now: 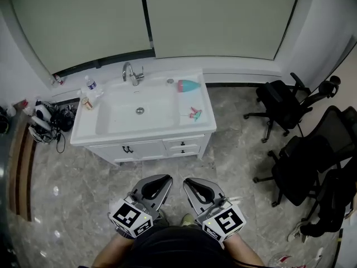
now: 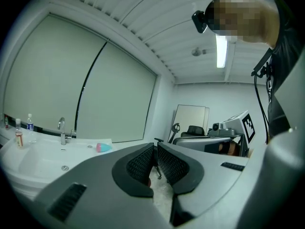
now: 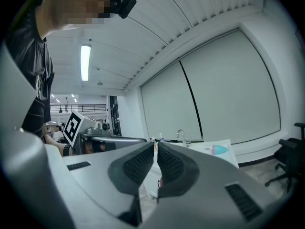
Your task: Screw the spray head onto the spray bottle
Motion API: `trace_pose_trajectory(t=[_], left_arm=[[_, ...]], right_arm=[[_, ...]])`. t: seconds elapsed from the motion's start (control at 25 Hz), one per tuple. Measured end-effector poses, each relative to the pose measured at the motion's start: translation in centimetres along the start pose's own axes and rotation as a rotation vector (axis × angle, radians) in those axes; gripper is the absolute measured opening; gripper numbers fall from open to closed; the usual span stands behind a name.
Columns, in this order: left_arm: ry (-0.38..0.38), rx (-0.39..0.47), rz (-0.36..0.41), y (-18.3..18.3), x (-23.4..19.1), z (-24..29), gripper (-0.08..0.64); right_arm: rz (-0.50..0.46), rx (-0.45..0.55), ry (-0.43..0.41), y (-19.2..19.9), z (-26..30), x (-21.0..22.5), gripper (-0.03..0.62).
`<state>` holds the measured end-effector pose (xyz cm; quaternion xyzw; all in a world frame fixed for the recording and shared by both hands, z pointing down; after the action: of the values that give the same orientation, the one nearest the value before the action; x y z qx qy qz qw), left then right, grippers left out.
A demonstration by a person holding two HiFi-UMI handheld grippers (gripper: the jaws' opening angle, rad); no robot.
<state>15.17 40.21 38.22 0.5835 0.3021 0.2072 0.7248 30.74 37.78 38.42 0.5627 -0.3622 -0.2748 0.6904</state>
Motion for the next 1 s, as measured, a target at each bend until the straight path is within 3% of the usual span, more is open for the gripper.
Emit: trace_pose_trajectory(t=[0.32, 0.72, 0.8, 0.88, 1.0], left_arm=[[0.016, -0.015, -0.016, -0.3, -7.3, 3.0, 0.005], [0.175, -0.054, -0.01, -4.4, -26.2, 8.7, 0.006], [0.204, -0.075, 0.0, -4.8, -29.9, 10.0, 0.006], [0.226, -0.109, 0.018, -4.8, -33.3, 11.7, 0.008], [0.256, -0.17, 0.05, -4.6, -37.3, 15.3, 0.049]], right_arm=[[0.011, -0.022, 0.032, -0.1, 6.2, 3.8, 0.002], [0.015, -0.068, 0.187, -3.4, 23.0, 9.2, 0.002], [0.043, -0.102, 0.232, -3.6, 26.1, 10.5, 0.002], [0.054, -0.066, 0.26, -3.5, 28.6, 11.9, 0.017], [0.094, -0.101, 0.307, -2.7, 30.8, 14.6, 0.048]])
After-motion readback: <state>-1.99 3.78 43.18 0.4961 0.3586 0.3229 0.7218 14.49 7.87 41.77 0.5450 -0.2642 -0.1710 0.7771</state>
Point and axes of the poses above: the fingertips, and each gripper's own axes: z forward along the fingers, x to its right, y out of its underside, the point moved 8 cm from there along -z, backward along the fingers, and after that the axes turned 7 degrees about y, right-handed, at the moved point
